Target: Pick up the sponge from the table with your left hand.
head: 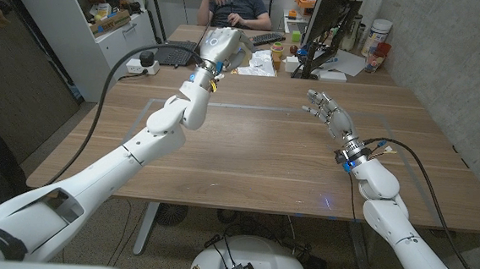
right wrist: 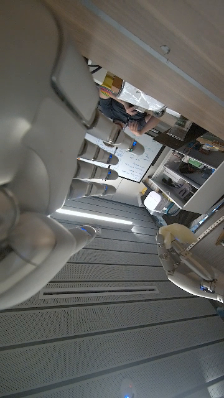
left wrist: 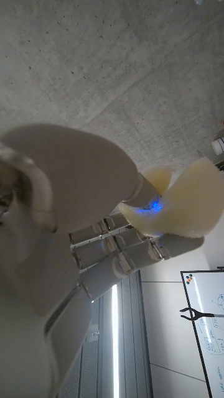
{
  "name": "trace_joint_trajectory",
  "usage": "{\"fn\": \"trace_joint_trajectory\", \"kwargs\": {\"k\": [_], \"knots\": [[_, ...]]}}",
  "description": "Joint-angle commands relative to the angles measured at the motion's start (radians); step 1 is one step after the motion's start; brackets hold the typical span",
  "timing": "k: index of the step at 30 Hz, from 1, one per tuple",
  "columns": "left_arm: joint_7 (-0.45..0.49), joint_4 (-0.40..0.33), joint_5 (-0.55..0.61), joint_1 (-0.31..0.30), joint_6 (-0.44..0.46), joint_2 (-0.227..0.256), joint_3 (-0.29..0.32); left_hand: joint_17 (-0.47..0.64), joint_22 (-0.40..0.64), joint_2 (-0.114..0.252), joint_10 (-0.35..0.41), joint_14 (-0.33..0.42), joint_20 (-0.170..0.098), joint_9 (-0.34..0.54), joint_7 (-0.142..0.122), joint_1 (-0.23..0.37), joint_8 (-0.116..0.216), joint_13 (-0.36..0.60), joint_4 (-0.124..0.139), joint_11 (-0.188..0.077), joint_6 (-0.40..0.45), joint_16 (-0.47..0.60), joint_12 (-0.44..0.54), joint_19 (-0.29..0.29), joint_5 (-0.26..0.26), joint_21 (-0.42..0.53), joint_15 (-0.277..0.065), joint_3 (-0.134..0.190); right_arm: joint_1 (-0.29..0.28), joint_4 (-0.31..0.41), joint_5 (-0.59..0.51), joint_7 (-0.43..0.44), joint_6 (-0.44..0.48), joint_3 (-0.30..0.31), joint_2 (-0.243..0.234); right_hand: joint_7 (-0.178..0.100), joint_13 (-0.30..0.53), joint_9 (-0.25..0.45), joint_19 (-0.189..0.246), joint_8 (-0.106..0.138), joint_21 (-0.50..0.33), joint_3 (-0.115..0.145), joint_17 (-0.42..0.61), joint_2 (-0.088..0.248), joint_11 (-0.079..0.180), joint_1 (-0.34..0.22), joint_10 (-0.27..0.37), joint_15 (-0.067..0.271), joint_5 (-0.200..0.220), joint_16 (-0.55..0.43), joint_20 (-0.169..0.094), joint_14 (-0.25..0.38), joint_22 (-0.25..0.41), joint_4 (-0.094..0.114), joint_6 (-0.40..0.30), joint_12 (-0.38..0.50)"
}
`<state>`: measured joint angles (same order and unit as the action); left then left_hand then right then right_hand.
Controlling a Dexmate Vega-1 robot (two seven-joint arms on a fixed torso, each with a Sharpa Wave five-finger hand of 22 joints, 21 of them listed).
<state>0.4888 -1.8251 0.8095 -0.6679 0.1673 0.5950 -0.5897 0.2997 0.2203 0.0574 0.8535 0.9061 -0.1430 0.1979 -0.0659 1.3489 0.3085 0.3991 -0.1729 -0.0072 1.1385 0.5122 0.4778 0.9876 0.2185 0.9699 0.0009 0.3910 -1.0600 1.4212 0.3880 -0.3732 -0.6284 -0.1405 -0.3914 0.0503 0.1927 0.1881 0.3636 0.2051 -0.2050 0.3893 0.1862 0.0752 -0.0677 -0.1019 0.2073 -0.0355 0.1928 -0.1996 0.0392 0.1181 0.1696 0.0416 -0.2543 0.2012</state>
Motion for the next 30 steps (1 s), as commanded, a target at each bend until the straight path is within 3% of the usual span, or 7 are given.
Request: {"fn": "trace_joint_trajectory", "kwargs": {"k": [1, 30], "knots": [[0.157, 0.005, -0.138, -0.057, -0.128, -0.027, 0.067, 0.005, -0.001, 0.008, 0.161, 0.361, -0.052, 0.002, 0.014, -0.002, -0.007, 0.006, 0.005, -0.162, 0.027, -0.005, -0.002, -0.002, 0.006, 0.010, -0.235, 0.005, -0.019, 0.019, 0.004, 0.014, 0.000, -0.012, -0.011, 0.003, 0.005, 0.006, 0.008, 0.003, 0.003, -0.005, 0.001, 0.001, 0.002, 0.008, 0.009, 0.002, 0.006, 0.002, -0.002, 0.005, 0.004, 0.001, -0.012, 0.003], [0.197, 0.011, -0.120, -0.085, -0.187, -0.019, 0.083, 0.015, -0.014, 0.004, 0.170, 0.377, -0.055, 0.003, 0.016, -0.006, -0.019, 0.020, 0.003, -0.160, 0.036, -0.008, -0.010, -0.002, 0.015, 0.036, -0.235, 0.009, -0.042, 0.050, -0.004, 0.053, -0.006, -0.034, -0.029, 0.004, 0.005, 0.006, 0.011, 0.002, 0.004, -0.005, 0.000, 0.001, -0.001, 0.009, 0.010, 0.003, 0.007, 0.003, -0.003, 0.008, 0.004, 0.001, -0.015, 0.002]]}}
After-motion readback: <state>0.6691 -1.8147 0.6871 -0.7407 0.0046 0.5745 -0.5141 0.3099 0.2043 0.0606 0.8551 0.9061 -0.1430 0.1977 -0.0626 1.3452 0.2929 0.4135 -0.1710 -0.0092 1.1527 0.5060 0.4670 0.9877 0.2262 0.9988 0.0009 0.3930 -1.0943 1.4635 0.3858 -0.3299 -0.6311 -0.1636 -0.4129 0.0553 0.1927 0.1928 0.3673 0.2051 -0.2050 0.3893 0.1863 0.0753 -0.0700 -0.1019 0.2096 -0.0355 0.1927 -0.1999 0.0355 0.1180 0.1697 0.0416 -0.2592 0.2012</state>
